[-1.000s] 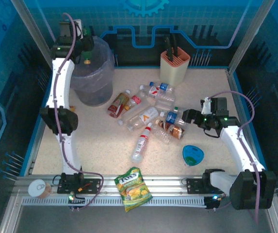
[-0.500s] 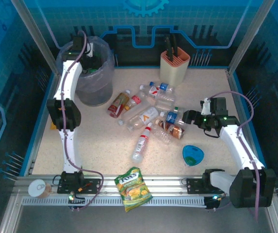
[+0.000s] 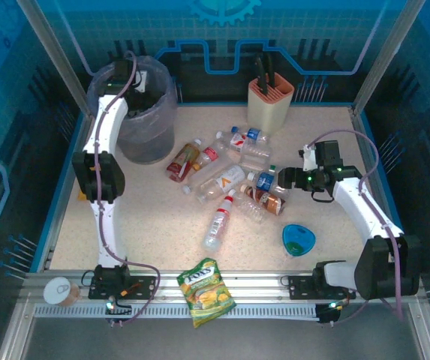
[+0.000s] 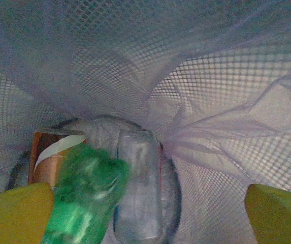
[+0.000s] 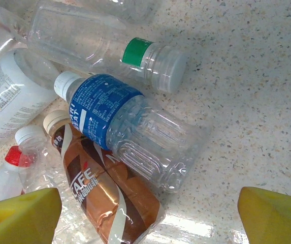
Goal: Put the plastic bottles in the bin
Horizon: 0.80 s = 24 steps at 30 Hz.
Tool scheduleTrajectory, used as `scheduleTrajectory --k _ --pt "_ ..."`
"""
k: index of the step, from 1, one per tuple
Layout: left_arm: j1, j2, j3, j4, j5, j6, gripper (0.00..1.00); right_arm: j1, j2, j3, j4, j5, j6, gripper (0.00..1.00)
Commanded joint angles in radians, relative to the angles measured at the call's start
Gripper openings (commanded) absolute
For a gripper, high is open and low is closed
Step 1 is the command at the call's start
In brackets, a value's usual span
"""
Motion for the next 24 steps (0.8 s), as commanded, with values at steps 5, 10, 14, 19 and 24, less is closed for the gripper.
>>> scheduleTrajectory --k 5,10,14,19,24 --pt "0.005 -0.145 0.098 -0.007 0.033 0.056 0.99 0.012 0.007 0.032 -0.024 -0.047 0.024 0.91" --pt "0.004 -0.178 0.241 -0.076 0.025 0.057 0.99 0.013 0.013 0.057 -0.037 -0.074 0.058 0.93" --pt "-0.002 -0.296 0.182 -0.047 0.010 0.021 0.99 0.012 0.006 0.068 -0.042 -0.049 0.085 0.95" --pt "-0.067 -0.478 0.015 -0.036 -0.040 0.019 0.99 0.012 0.014 0.081 -0.038 -0.065 0.137 1.00" --pt "-0.224 -0.704 -0.341 0.032 -0.095 -0.005 0.99 0.009 0.031 0.085 -0.028 -0.055 0.201 1.00"
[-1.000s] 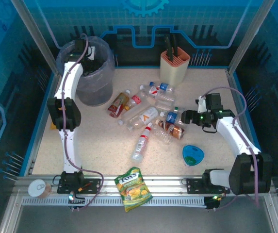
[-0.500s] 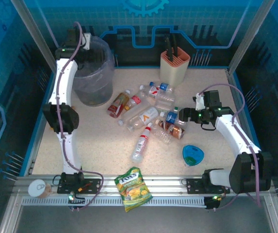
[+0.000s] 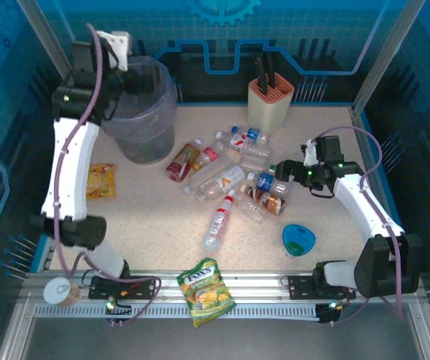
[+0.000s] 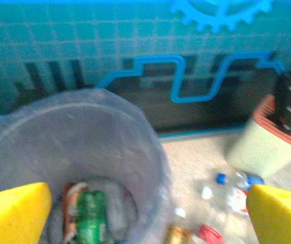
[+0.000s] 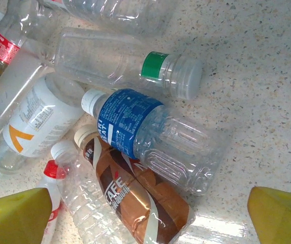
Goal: Put the plastic bottles in the bin
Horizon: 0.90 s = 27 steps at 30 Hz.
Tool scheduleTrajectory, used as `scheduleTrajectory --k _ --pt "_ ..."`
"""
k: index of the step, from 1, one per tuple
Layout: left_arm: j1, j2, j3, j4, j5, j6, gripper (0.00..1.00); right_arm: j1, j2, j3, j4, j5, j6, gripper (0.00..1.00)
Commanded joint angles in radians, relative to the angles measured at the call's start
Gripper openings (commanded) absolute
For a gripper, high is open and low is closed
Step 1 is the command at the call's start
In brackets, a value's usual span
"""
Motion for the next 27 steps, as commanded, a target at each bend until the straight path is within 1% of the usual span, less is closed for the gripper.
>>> scheduleTrajectory --k 1,4,8,11,16,22,27 --pt "-0.105 -0.114 -0.217 0.032 -0.044 -0.036 0.99 0.008 0.016 0.030 -0.006 0.006 0.062 1.00" --pt "-0.199 -0.227 -0.415 0.057 -0.047 -0.092 0.99 0.001 0.023 0.038 -0.022 0.039 0.094 1.00" --pt "-0.328 -0.304 -0.642 0.084 -0.046 -0.166 0.99 -0.017 0.045 0.044 -0.022 0.019 0.119 1.00" --pt "-0.422 -0.287 -0.781 0.102 -0.011 -0.229 0.99 -0.017 0.063 0.039 0.004 -0.009 0.149 1.00" --pt "-0.538 -0.232 -1.009 0.245 0.103 -0.361 0.97 -0.010 0.060 0.005 0.055 -0.035 0.186 1.00" --pt "-0.650 -0.124 -1.129 0.341 0.172 -0.454 0.94 -0.007 0.030 -0.003 0.028 0.000 0.162 1.00" --pt "-0.690 -0.053 -1.170 0.370 0.197 -0.480 0.89 -0.008 0.014 -0.005 0.018 0.015 0.148 1.00"
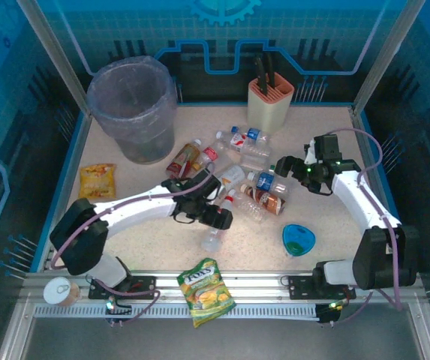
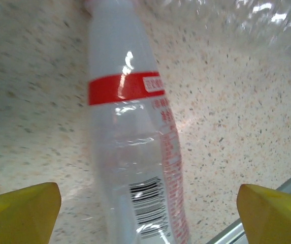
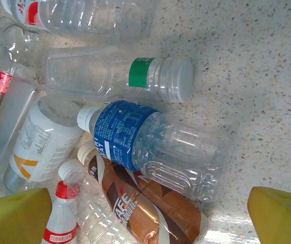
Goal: Put the plastic bottles in the bin
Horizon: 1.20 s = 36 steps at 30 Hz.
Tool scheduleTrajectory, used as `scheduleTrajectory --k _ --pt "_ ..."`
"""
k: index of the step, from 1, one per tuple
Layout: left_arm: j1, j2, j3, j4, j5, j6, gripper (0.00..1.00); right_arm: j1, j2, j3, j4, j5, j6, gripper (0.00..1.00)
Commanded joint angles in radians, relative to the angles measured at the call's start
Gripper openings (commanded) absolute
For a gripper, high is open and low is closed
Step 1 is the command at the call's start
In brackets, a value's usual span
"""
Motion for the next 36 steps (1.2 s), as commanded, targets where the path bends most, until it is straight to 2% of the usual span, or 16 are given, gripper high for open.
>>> scheduleTrajectory --k 1,6,10,18,25,29,33,36 --pt "-0.015 0.042 -0.026 0.055 0.050 -0.041 0.87 0.001 -0.028 -0.008 -0.017 0.012 -0.013 1.00" --pt "-0.016 0.088 -0.050 0.088 0.052 -0.035 0.79 0.000 -0.022 -0.009 -0.020 -0.002 -0.018 1.00" --pt "-0.016 0.107 -0.054 0.079 0.024 -0.024 0.69 0.001 -0.021 -0.012 -0.016 -0.007 -0.020 1.00" --pt "-0.016 0.077 -0.042 0.039 0.020 0.004 0.55 0.004 -0.010 -0.003 -0.017 -0.017 -0.034 1.00" --pt "-0.016 0.009 0.000 -0.063 0.028 0.073 0.52 0.012 0.017 0.002 0.006 -0.040 -0.043 1.00" --pt "-0.014 -0.063 0.044 -0.156 0.058 0.194 0.53 0.021 0.021 0.011 0.014 -0.046 -0.059 1.00" --pt "0.049 -0.151 0.132 -0.288 0.061 0.274 0.52 0.022 0.028 0.021 0.001 -0.048 -0.065 1.00" --pt "0.156 -0.223 0.203 -0.338 0.098 0.295 0.40 0.025 0.027 0.013 0.017 -0.061 -0.062 1.00"
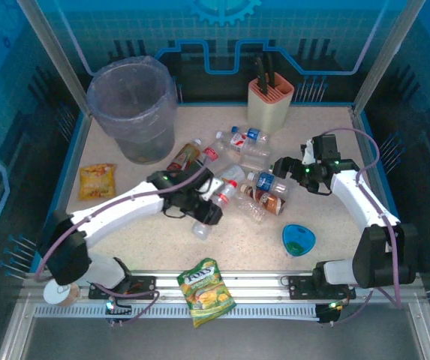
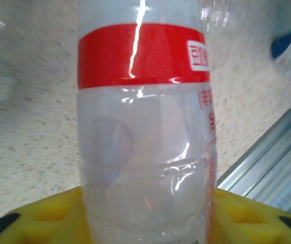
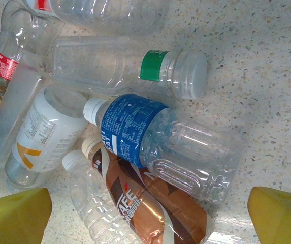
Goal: Put the plastic bottles in the bin
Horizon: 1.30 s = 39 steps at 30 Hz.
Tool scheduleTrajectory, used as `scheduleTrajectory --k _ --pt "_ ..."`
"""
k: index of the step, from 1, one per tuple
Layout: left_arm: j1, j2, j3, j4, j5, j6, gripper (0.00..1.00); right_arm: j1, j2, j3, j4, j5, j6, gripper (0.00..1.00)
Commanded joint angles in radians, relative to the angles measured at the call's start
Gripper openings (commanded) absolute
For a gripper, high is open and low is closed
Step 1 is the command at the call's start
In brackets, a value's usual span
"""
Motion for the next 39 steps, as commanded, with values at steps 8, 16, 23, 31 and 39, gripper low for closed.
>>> scheduleTrajectory --k 8,16,23,31,39 --pt "0.327 -0.094 0.353 -0.266 0.010 0.188 0.35 0.021 0.000 0.003 0.006 -0.077 -0.053 1.00" --pt "0.582 0.035 0.654 -0.216 -0.059 0.149 0.36 0.039 -0.005 -0.004 0.007 -0.084 -0.034 0.99" --pt "0.723 0.281 0.979 -0.195 -0.122 0.143 0.36 0.040 -0.008 -0.010 0.005 -0.093 -0.038 1.00" --pt "0.763 0.648 1.372 -0.271 -0.210 0.177 0.36 0.040 -0.036 -0.039 0.007 -0.107 -0.031 1.00" --pt "0.769 0.746 1.347 -0.297 -0.149 0.196 0.37 0.021 -0.038 -0.055 0.011 -0.090 -0.044 1.00"
